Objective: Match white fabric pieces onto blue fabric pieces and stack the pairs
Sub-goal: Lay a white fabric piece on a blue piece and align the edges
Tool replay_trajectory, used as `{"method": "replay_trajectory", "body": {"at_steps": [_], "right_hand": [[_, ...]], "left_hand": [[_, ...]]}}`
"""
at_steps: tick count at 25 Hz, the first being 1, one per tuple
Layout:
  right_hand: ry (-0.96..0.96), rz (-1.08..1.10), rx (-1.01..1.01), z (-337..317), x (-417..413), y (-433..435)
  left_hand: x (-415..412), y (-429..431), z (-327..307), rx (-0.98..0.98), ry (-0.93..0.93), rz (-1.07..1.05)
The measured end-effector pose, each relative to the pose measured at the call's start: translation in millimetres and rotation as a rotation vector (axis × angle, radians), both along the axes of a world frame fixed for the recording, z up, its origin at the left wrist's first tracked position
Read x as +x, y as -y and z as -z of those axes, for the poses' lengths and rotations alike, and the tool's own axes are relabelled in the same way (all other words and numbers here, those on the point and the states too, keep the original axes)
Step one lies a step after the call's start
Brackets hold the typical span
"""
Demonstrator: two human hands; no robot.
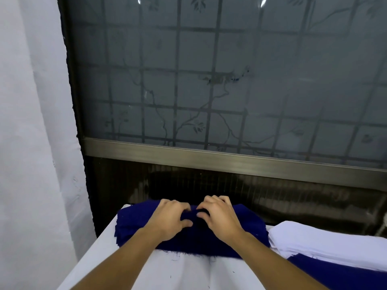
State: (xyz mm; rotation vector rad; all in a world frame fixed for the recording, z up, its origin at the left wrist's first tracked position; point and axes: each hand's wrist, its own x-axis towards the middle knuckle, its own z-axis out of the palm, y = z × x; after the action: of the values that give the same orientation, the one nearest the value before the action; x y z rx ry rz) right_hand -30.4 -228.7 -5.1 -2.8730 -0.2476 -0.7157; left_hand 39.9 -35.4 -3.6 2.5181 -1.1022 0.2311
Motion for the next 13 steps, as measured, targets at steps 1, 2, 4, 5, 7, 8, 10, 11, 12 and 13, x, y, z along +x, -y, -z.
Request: {"method": "replay_trajectory", "body": {"at_steps": [1, 2, 4, 5, 7, 8, 10, 11, 12, 13], "right_hand": [[-0.009, 0.024, 0.002, -0.4, -4.7, 5.2], [-0.023, 0.050, 0.000, -0.6, -9.9, 11.9], [-0.054, 0.112, -0.015, -3.4, -23.1, 28.7], [-0.064, 0.151, -0.025, -4.9, -30.4, 37.7], [-0.068, 0.222, -0.034, -7.8, -47.6, 55.4], [-0.059, 0.248, -0.023, -9.6, -56.5, 62.6], [-0.036, 0.293, 0.041, -11.9, -72.2, 72.4], [-0.031, 0.320, 0.075, -13.7, -81.6, 75.5], [-0.035, 0.351, 0.102, -15.3, -91.4, 78.0], [-0.044, 0.383, 0.119, -16.6, -101.5, 80.3]], "left_hand": [[-0.1, -4.9, -4.9, -0.003, 0.017, -0.025], [1.0, -11.6, -8.1, -0.005, 0.013, -0.050], [0.8, -29.2, -14.3, 0.029, 0.005, -0.077], [-0.6, -39.0, -17.9, 0.048, 0.006, -0.092], [-5.0, -57.6, -24.4, 0.047, -0.001, -0.141], [-8.2, -65.9, -27.6, 0.051, 0.003, -0.169], [-14.6, -81.1, -32.7, 0.085, 0.020, -0.223], [-18.9, -87.5, -35.3, 0.087, 0.010, -0.249], [-24.3, -92.6, -38.7, 0.069, -0.021, -0.276], [-30.9, -96.6, -42.0, 0.042, -0.061, -0.299]]}}
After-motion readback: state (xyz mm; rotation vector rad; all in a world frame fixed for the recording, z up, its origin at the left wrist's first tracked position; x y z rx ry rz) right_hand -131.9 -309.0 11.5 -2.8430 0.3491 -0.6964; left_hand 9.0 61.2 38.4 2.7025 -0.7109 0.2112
